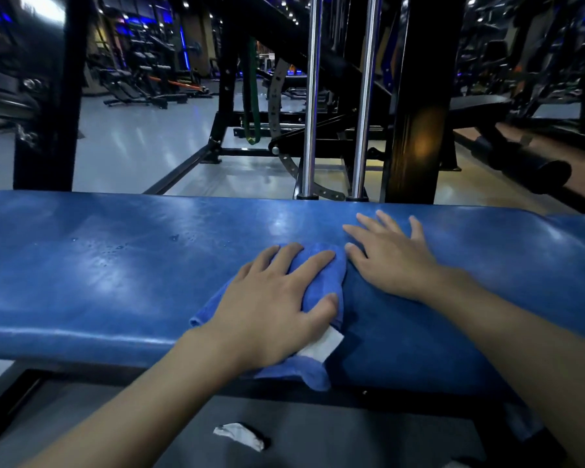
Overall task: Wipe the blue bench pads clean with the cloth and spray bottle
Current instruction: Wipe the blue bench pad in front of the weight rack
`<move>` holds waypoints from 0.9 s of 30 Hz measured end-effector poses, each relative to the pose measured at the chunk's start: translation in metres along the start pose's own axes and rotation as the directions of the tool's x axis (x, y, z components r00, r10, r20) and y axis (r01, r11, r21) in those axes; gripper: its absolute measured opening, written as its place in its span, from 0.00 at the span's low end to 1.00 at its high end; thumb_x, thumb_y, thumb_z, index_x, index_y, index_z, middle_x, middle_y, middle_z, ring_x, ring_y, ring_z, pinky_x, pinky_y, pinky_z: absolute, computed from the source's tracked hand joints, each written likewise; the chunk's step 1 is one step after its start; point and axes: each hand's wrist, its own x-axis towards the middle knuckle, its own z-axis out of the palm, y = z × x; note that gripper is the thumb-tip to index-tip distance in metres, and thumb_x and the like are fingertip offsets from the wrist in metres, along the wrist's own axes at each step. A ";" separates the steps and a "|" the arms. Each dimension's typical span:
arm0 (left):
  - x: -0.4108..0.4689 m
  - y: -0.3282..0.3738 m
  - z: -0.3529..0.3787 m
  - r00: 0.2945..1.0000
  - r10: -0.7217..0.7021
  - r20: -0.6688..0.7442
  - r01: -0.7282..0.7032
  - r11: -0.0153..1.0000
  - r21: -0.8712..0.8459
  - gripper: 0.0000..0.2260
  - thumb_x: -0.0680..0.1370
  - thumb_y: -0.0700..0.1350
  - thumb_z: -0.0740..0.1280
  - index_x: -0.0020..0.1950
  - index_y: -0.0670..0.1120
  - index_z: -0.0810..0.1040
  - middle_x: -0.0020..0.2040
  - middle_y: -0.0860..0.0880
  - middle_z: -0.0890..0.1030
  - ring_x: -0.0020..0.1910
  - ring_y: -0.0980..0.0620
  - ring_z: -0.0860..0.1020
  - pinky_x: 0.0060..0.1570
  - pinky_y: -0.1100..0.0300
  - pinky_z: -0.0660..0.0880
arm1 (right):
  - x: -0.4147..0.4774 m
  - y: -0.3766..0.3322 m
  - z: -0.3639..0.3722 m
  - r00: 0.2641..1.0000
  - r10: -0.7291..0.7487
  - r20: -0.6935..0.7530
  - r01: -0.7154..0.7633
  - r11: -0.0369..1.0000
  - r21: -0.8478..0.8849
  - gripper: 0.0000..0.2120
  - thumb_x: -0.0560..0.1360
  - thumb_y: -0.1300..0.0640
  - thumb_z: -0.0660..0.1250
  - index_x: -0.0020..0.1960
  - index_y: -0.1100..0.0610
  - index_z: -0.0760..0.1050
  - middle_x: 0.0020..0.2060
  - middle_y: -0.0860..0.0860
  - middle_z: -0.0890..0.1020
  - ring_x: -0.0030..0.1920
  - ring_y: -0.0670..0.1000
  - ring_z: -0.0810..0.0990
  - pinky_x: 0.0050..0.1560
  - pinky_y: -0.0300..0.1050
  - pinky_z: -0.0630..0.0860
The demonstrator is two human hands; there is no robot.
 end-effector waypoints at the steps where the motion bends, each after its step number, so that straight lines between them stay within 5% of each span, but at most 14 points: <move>1: 0.008 -0.002 0.000 1.000 -0.003 0.000 0.003 1.000 -0.011 0.36 0.69 0.69 0.40 0.78 0.64 0.53 0.77 0.55 0.60 0.77 0.50 0.56 0.74 0.49 0.57 | 0.000 0.001 0.000 1.000 -0.007 -0.007 0.007 1.000 -0.003 0.24 0.83 0.42 0.45 0.79 0.42 0.55 0.80 0.45 0.51 0.80 0.51 0.44 0.75 0.66 0.38; 8: 0.103 -0.038 0.014 0.997 -0.072 -0.022 0.070 0.996 -0.061 0.36 0.68 0.70 0.45 0.76 0.64 0.57 0.76 0.50 0.64 0.76 0.46 0.60 0.74 0.45 0.58 | 0.005 0.002 0.010 0.998 0.020 0.062 -0.026 0.996 0.090 0.25 0.82 0.39 0.44 0.78 0.40 0.53 0.80 0.43 0.50 0.80 0.49 0.45 0.76 0.64 0.40; 16: 0.197 -0.063 0.018 0.983 -0.183 -0.004 0.182 0.981 -0.060 0.25 0.79 0.63 0.53 0.77 0.62 0.58 0.74 0.47 0.66 0.72 0.40 0.63 0.70 0.44 0.60 | 0.008 0.003 0.014 0.999 0.021 0.032 -0.024 0.994 0.110 0.25 0.81 0.38 0.44 0.77 0.39 0.54 0.80 0.42 0.51 0.79 0.49 0.45 0.76 0.63 0.42; 22: 0.151 -0.052 0.016 0.993 -0.114 -0.027 0.111 0.991 -0.080 0.25 0.79 0.63 0.54 0.77 0.61 0.59 0.73 0.50 0.66 0.72 0.42 0.63 0.72 0.46 0.61 | 0.007 0.002 0.011 0.999 0.031 0.036 -0.034 0.994 0.103 0.25 0.81 0.38 0.45 0.77 0.39 0.55 0.79 0.42 0.52 0.79 0.49 0.47 0.75 0.63 0.43; 27: 0.064 -0.025 0.003 0.998 -0.068 -0.009 0.067 0.997 -0.042 0.35 0.71 0.68 0.44 0.78 0.62 0.57 0.76 0.52 0.63 0.75 0.45 0.59 0.73 0.46 0.61 | 0.003 -0.001 0.006 0.997 0.030 0.067 -0.036 0.996 0.086 0.25 0.82 0.38 0.45 0.78 0.41 0.54 0.80 0.43 0.52 0.79 0.50 0.47 0.75 0.64 0.43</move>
